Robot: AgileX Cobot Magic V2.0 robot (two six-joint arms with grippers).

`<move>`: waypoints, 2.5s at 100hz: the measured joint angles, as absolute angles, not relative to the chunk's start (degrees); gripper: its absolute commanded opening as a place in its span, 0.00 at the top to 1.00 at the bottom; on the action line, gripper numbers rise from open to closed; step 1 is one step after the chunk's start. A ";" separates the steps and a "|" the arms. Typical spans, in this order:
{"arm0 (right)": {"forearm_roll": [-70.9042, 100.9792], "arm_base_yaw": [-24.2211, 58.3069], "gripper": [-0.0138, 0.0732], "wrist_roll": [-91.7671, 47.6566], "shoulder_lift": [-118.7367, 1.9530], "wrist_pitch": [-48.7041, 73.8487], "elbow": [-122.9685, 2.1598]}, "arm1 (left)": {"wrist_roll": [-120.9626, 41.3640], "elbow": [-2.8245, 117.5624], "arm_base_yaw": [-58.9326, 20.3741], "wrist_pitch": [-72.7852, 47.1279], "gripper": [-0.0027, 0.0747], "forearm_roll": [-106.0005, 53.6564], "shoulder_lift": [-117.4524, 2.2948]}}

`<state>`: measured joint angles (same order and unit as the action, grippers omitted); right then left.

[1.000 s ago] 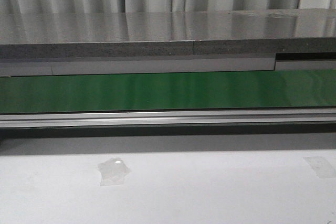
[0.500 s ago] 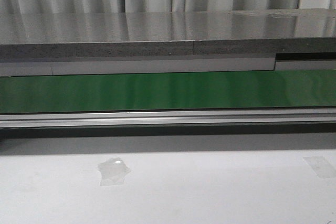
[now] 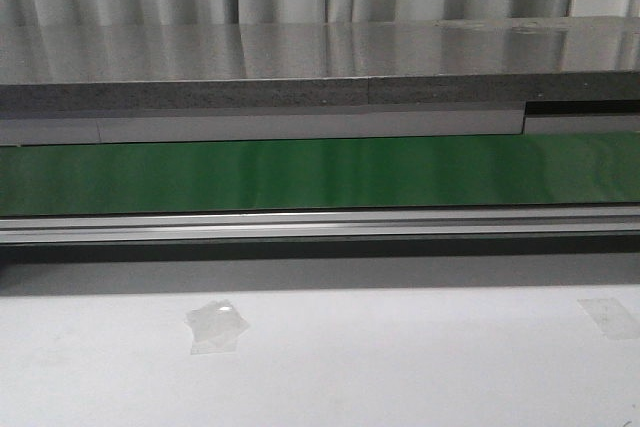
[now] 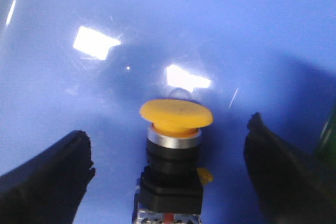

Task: Move button from left to right
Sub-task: 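Close the left gripper on the button body and lift it, then carry the button onto the conveyor belt and release it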

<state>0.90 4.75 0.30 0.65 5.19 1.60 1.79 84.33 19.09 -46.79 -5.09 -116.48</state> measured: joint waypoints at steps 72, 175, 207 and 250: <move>0.90 4.75 0.92 0.30 0.65 5.19 1.60 | 2.63 84.12 19.09 -45.93 0.24 -4.88 -118.53; 0.90 4.66 0.92 0.30 0.65 5.19 1.60 | 1.55 84.55 19.45 -46.77 0.99 -3.61 -120.96; 0.90 4.66 0.92 0.30 0.65 5.19 1.60 | 0.00 85.01 19.34 -49.11 0.99 -4.52 -117.12; 0.90 4.66 0.92 0.30 0.65 5.19 1.60 | -2.81 85.15 17.30 -54.85 0.99 -4.82 -105.94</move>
